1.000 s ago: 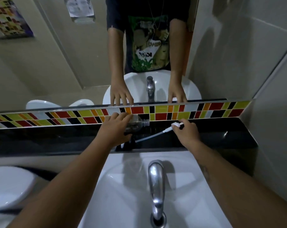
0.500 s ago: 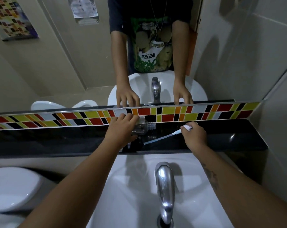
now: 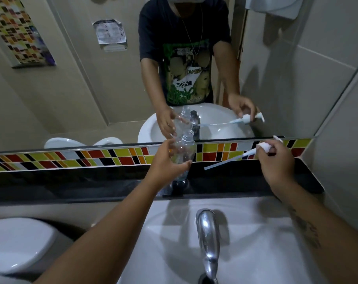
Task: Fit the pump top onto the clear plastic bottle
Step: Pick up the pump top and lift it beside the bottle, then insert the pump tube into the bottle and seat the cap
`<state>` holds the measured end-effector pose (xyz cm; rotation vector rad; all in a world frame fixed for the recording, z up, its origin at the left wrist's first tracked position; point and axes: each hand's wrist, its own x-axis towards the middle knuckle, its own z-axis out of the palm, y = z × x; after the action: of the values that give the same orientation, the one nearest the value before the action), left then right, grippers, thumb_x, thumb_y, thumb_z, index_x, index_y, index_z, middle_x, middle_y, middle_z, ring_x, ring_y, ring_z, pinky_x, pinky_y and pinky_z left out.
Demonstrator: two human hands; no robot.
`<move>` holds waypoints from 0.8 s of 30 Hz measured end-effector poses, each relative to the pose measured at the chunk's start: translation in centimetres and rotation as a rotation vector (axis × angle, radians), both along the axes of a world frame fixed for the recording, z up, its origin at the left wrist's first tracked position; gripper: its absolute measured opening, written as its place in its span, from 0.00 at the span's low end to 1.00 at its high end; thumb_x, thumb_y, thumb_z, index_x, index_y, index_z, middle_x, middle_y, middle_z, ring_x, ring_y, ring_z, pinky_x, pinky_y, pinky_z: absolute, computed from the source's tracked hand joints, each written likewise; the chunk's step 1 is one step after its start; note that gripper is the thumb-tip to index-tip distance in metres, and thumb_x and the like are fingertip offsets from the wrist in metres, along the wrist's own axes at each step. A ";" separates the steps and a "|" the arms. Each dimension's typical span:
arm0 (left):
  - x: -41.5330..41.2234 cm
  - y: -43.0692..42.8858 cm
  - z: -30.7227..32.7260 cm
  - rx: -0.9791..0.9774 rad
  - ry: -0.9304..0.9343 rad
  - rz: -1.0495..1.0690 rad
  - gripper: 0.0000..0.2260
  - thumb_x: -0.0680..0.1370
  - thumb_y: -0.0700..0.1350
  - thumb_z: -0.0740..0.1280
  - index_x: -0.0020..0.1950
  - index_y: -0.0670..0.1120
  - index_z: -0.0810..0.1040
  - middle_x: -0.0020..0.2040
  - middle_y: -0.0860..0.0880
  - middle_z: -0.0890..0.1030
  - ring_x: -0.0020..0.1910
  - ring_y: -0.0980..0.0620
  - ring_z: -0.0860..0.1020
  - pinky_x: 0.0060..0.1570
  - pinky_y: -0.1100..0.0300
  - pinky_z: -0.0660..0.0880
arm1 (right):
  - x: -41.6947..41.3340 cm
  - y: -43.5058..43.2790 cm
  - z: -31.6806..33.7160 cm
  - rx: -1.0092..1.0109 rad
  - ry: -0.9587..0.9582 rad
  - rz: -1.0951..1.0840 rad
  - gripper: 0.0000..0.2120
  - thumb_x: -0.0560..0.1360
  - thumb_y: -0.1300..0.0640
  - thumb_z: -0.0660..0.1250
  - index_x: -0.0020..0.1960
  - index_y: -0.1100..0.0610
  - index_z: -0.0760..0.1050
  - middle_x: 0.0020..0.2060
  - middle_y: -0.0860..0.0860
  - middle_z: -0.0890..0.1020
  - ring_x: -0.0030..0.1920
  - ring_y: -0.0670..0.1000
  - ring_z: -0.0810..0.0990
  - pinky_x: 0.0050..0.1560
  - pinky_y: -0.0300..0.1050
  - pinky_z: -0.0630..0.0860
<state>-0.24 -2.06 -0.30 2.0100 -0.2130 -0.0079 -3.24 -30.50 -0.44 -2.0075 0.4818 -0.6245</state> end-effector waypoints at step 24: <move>-0.2 -0.5 -3.7 -0.247 0.143 0.064 0.35 0.69 0.45 0.81 0.72 0.55 0.72 0.66 0.52 0.78 0.64 0.49 0.77 0.51 0.57 0.81 | 1.6 8.7 15.0 -0.539 -0.375 0.326 0.18 0.77 0.55 0.67 0.65 0.55 0.74 0.56 0.56 0.73 0.46 0.49 0.72 0.46 0.39 0.70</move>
<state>-0.40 -2.51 -4.01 1.7612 -0.0549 -0.0809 -1.64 -21.81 14.59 -2.3206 -0.2674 -0.9681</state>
